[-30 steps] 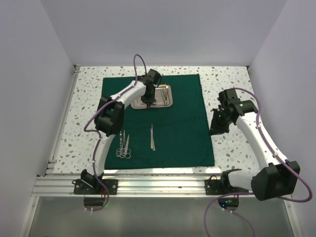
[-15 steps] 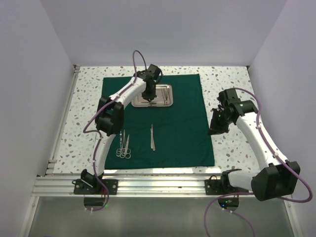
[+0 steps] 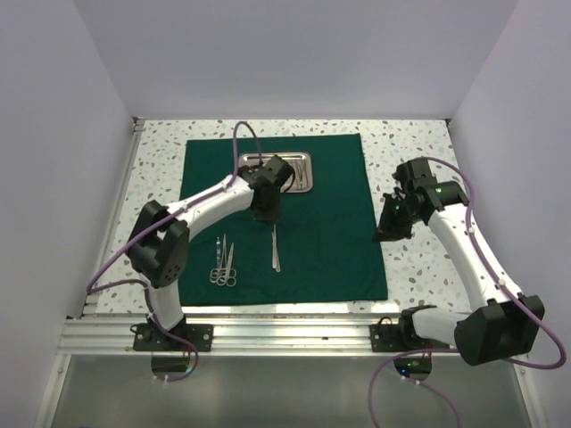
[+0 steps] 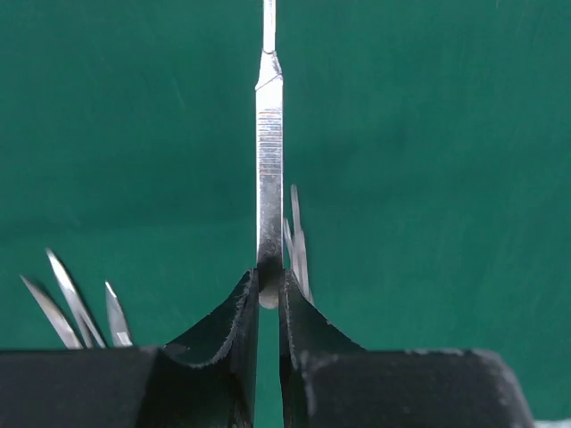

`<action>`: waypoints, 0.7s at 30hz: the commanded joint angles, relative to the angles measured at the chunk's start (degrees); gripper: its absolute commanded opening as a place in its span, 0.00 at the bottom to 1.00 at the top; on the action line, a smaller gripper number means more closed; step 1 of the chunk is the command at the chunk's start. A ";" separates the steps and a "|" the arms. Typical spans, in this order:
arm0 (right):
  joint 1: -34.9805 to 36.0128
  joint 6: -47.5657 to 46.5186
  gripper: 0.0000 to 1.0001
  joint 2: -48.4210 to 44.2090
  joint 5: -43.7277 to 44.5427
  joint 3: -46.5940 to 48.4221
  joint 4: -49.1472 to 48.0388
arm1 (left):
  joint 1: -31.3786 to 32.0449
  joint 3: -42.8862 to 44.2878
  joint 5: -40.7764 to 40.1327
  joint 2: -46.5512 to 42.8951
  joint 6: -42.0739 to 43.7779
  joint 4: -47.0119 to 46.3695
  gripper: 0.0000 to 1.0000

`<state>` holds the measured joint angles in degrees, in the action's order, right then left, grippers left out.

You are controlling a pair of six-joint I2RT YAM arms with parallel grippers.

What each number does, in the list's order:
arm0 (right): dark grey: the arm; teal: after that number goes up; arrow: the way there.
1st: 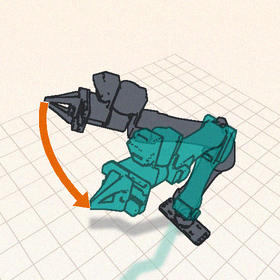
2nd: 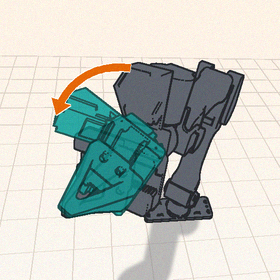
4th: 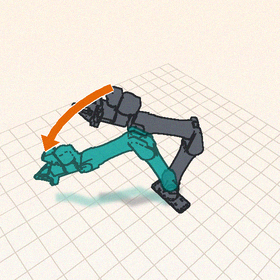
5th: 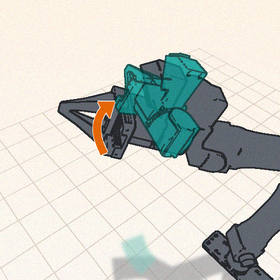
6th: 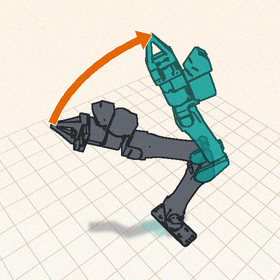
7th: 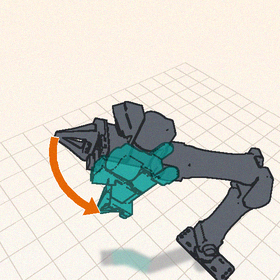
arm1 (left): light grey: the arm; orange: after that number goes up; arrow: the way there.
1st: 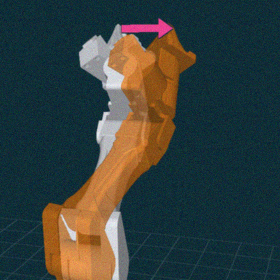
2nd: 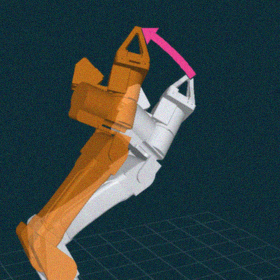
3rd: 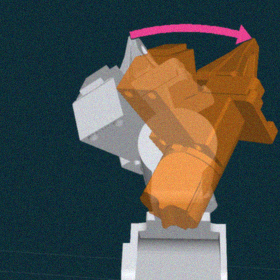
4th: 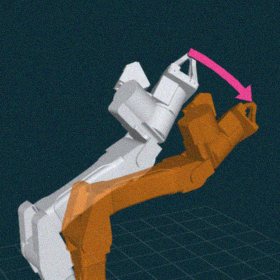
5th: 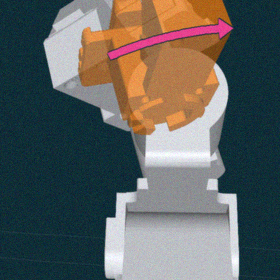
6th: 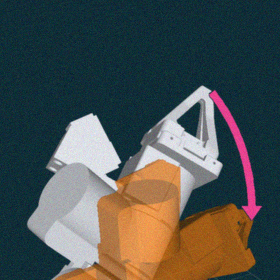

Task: Open and lay out the surgical kit
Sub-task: Place the medical item in the surgical kit.

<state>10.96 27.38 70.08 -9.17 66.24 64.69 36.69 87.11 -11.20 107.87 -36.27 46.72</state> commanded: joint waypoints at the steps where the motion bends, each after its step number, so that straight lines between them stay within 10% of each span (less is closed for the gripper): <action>1: 0.29 0.66 0.00 -1.18 -2.26 1.88 -0.35 | 3.56 -8.25 0.30 -7.30 -7.05 -2.51 0.00; 12: 0.90 1.98 0.00 -0.74 -4.89 -2.78 -3.51 | 9.54 -19.78 0.91 -12.42 -14.70 -3.91 0.00; 21: 0.99 3.38 0.00 5.23 -6.65 4.15 -7.11 | 9.81 -17.25 1.01 -16.11 -12.60 -3.13 0.56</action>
<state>11.73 29.61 73.58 -13.19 65.28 61.06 46.22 66.87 -9.63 95.09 -48.90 44.51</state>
